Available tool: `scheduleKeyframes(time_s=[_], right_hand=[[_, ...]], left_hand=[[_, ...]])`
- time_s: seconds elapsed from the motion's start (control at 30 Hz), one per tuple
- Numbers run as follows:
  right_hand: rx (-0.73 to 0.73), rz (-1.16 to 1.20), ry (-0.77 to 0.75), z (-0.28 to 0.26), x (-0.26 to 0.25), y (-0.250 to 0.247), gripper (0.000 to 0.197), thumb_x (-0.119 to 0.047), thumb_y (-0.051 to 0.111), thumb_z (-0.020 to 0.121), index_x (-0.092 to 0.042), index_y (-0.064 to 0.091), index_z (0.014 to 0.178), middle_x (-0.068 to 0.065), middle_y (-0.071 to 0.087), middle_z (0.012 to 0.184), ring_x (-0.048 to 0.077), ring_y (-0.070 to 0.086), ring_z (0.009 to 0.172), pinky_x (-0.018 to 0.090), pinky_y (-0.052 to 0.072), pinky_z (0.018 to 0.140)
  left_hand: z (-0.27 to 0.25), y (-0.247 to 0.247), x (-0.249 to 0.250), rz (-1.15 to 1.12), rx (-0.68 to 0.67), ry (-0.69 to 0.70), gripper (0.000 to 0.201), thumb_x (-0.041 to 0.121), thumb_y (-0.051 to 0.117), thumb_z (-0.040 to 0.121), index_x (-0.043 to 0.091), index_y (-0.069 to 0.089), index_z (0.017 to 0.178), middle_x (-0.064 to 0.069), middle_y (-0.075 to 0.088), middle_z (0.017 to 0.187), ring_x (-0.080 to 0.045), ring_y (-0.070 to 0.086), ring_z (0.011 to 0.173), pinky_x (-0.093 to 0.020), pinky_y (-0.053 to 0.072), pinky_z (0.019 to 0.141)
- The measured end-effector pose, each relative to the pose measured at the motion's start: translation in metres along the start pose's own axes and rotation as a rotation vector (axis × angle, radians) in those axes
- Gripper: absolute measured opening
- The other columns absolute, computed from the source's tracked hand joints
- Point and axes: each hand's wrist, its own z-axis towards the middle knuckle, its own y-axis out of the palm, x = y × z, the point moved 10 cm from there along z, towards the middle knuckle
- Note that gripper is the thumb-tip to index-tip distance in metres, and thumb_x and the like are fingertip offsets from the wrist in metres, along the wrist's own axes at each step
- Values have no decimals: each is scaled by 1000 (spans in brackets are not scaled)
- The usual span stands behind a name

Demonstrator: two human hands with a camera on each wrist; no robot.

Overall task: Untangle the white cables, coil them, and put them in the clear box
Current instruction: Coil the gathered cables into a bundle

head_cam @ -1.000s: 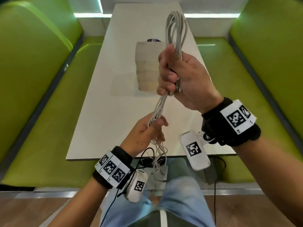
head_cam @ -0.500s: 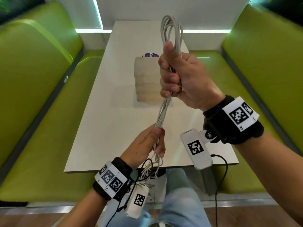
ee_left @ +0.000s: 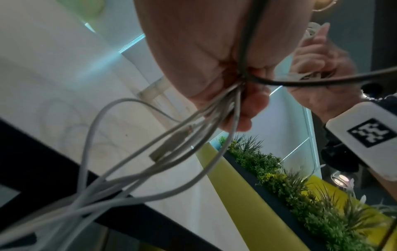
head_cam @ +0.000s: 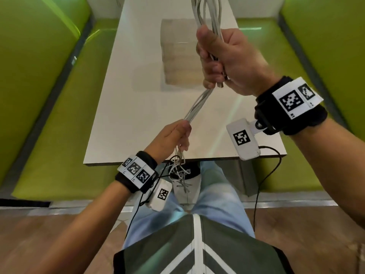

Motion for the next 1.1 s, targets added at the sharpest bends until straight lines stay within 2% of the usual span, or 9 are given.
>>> scheduleKeyframes(time_s=[0.1, 0.27, 0.37, 0.47, 0.6, 0.73, 0.93, 1.03, 1.1], right_hand=[[-25, -128, -29, -5, -2, -8, 39, -31, 45, 99, -16, 46, 63, -5, 34, 45, 16, 31, 36, 30, 39, 48], [-170, -428, 36, -15, 4, -4, 39, -33, 49, 96, -15, 47, 61, -8, 40, 41, 15, 36, 37, 37, 42, 49], [-243, -643, 137, -25, 22, -4, 44, -47, 54, 85, -10, 51, 62, -5, 46, 41, 16, 41, 38, 32, 42, 48], [-318, -764, 209, -34, 37, -5, 52, -50, 55, 80, 2, 61, 77, 7, 54, 54, 16, 45, 44, 25, 40, 45], [-438, -937, 262, -42, 53, -3, 35, -43, 54, 86, -11, 67, 79, -1, 55, 57, 7, 44, 44, 17, 40, 47], [-608, -1147, 225, -52, 71, 7, 21, -45, 57, 88, -26, 52, 79, -8, 50, 57, 10, 47, 54, 22, 35, 53], [-535, -1198, 179, -52, 86, 7, 47, -45, 62, 84, -16, 38, 112, -5, 50, 66, 18, 47, 61, 28, 34, 58], [-479, -1220, 143, -49, 87, 6, 50, -45, 64, 84, -16, 41, 118, -1, 53, 70, 18, 46, 62, 29, 34, 61], [-544, -1398, 137, -53, 93, 11, 39, -43, 57, 89, -18, 51, 118, 0, 55, 79, 20, 49, 72, 29, 36, 66]], left_hand=[[-7, 2, -2, 9, -62, -30, 38, 42, 37, 97, 17, 50, 72, 11, 36, 48, -15, 52, 46, -50, 46, 65], [-8, -3, -6, 84, -68, -126, 41, 43, 39, 93, 11, 41, 68, 12, 34, 47, -9, 33, 42, -23, 30, 46], [-7, -14, 0, 17, -29, -122, 38, 38, 46, 94, 14, 41, 65, 12, 31, 50, -8, 22, 45, -25, 18, 46], [-8, -24, 8, 36, -32, -116, 37, 35, 47, 94, 16, 46, 62, 8, 30, 50, -11, 23, 44, -25, 19, 46], [-12, -24, 12, 99, -93, -164, 38, 39, 46, 95, 13, 50, 67, 0, 37, 48, -17, 35, 43, -22, 32, 44], [-15, -14, 19, 157, -169, -169, 40, 40, 43, 98, 7, 56, 78, -1, 44, 50, -14, 34, 44, -23, 26, 42], [-20, -9, 25, 108, -173, -122, 37, 40, 44, 95, 10, 63, 83, 4, 39, 52, -13, 32, 50, -26, 29, 48], [-20, -4, 24, 86, -196, -120, 48, 56, 41, 94, 16, 66, 87, 6, 39, 54, -12, 32, 51, -27, 28, 49], [-20, 2, 18, 105, -218, -183, 78, 76, 19, 83, 14, 67, 90, 6, 41, 54, -13, 30, 49, -24, 27, 46]])
